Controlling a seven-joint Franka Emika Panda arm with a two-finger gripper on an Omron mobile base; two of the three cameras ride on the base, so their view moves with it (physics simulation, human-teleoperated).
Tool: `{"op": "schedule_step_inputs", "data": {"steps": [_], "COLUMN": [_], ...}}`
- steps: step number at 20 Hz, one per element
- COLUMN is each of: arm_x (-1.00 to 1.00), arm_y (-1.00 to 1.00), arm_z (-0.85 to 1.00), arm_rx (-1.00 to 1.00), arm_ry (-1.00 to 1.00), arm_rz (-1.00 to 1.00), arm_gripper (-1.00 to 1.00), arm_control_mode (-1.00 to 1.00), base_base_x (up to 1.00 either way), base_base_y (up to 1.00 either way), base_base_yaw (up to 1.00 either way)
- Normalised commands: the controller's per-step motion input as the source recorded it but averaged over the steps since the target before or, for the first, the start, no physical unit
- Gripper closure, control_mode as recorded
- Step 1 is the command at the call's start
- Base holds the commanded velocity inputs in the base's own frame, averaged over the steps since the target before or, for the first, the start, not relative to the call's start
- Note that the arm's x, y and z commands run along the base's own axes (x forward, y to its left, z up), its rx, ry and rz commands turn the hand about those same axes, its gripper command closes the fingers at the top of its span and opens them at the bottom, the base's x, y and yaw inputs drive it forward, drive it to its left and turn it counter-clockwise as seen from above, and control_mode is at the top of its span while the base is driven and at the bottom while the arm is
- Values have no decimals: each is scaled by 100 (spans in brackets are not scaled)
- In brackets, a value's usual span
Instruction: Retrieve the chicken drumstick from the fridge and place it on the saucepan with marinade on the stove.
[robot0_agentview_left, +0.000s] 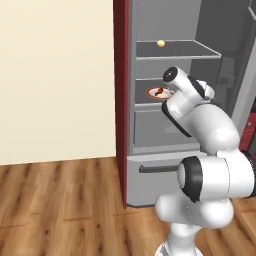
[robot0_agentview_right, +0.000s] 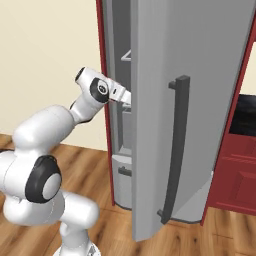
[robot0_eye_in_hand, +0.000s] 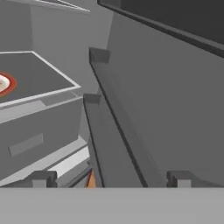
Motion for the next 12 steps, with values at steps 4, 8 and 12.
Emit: {"op": "schedule_step_inputs", "data": {"steps": [4, 8, 12], "arm_x": [14, 1, -14], "arm_y": [-82, -97, -100], "arm_z": [-19, -14, -6], "arm_rx": [-11, -12, -8], "arm_ry": [-3, 0, 0], "arm_rz": [-1, -8, -18], "arm_gripper": [-100, -100, -100], "arm_control_mode": [-100, -100, -100], "base_base_x": [0, 0, 0], "base_base_y": [0, 0, 0], "base_base_yaw": [0, 0, 0]}}
